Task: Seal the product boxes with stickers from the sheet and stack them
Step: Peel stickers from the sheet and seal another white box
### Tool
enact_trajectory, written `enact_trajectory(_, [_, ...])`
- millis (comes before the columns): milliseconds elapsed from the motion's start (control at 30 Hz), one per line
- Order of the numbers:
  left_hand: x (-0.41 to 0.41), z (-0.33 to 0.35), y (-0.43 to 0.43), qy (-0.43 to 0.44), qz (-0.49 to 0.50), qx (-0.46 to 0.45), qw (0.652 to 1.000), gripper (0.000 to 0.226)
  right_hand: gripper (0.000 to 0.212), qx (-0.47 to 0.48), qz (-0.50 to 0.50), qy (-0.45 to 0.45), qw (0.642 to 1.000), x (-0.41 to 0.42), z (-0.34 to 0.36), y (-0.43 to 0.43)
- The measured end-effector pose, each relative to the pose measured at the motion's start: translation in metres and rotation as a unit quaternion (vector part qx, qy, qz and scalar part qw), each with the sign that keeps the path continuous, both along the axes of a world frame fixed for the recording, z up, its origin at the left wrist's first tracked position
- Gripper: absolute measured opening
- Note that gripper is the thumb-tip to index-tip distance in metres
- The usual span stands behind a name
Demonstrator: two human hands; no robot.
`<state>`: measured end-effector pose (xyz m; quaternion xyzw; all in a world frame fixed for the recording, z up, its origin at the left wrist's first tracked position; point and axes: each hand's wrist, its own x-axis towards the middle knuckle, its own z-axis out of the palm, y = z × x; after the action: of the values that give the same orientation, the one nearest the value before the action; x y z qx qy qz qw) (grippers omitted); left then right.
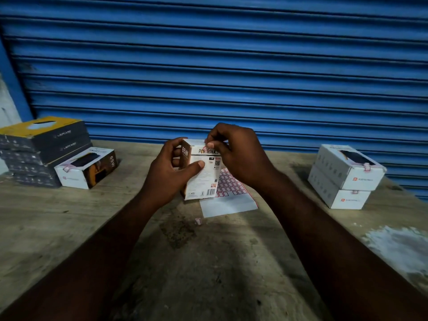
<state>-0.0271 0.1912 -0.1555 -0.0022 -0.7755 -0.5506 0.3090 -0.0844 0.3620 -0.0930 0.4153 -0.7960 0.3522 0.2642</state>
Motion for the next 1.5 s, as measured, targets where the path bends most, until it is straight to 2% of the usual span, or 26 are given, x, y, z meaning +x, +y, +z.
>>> enact_trajectory(100, [-0.001, 0.001, 0.001, 0.000, -0.009, 0.025, 1.000, 0.067, 0.007, 0.026, -0.024, 0.082, 0.996, 0.004, 0.001, -0.003])
enact_trajectory(233, [0.000, 0.003, 0.001, -0.005, -0.027, 0.047, 0.998, 0.076, 0.011, 0.033, -0.026, 0.114, 0.993, 0.005, 0.001, -0.002])
enact_trajectory(333, [-0.001, 0.002, 0.002, -0.004, -0.031, 0.052, 0.998, 0.066, 0.012, 0.008, 0.010, 0.065, 0.998, 0.002, 0.001, -0.001])
enact_trajectory(467, [-0.003, 0.000, 0.000, 0.003, -0.032, 0.060, 0.998, 0.057, 0.032, -0.029, 0.029, -0.028, 0.999, -0.002, 0.002, 0.003])
enact_trajectory(567, [-0.005, -0.001, 0.000, 0.003, -0.040, 0.063, 0.997, 0.065, 0.021, -0.017, -0.003, -0.049, 0.999, -0.004, -0.001, 0.003])
enact_trajectory(700, [-0.006, -0.002, 0.000, 0.008, -0.043, 0.060, 0.997, 0.068, 0.006, -0.070, 0.016, -0.092, 0.993, -0.002, -0.001, 0.002])
enact_trajectory(833, [-0.007, -0.003, -0.002, 0.008, -0.046, 0.057, 0.997, 0.067, 0.003, -0.073, 0.032, -0.100, 0.992, -0.002, -0.002, 0.001])
enact_trajectory(1067, [-0.003, -0.003, -0.001, 0.023, -0.071, 0.014, 0.997, 0.082, 0.008, -0.060, 0.042, -0.139, 0.988, -0.004, 0.000, 0.004])
enact_trajectory(1300, [-0.002, -0.004, 0.001, 0.079, -0.057, -0.078, 0.992, 0.041, 0.007, -0.012, 0.056, -0.154, 0.986, -0.005, 0.005, 0.010])
enact_trajectory(1500, [-0.001, -0.001, 0.002, 0.093, -0.057, -0.075, 0.991, 0.033, 0.005, -0.020, 0.087, -0.162, 0.983, -0.006, 0.011, 0.010])
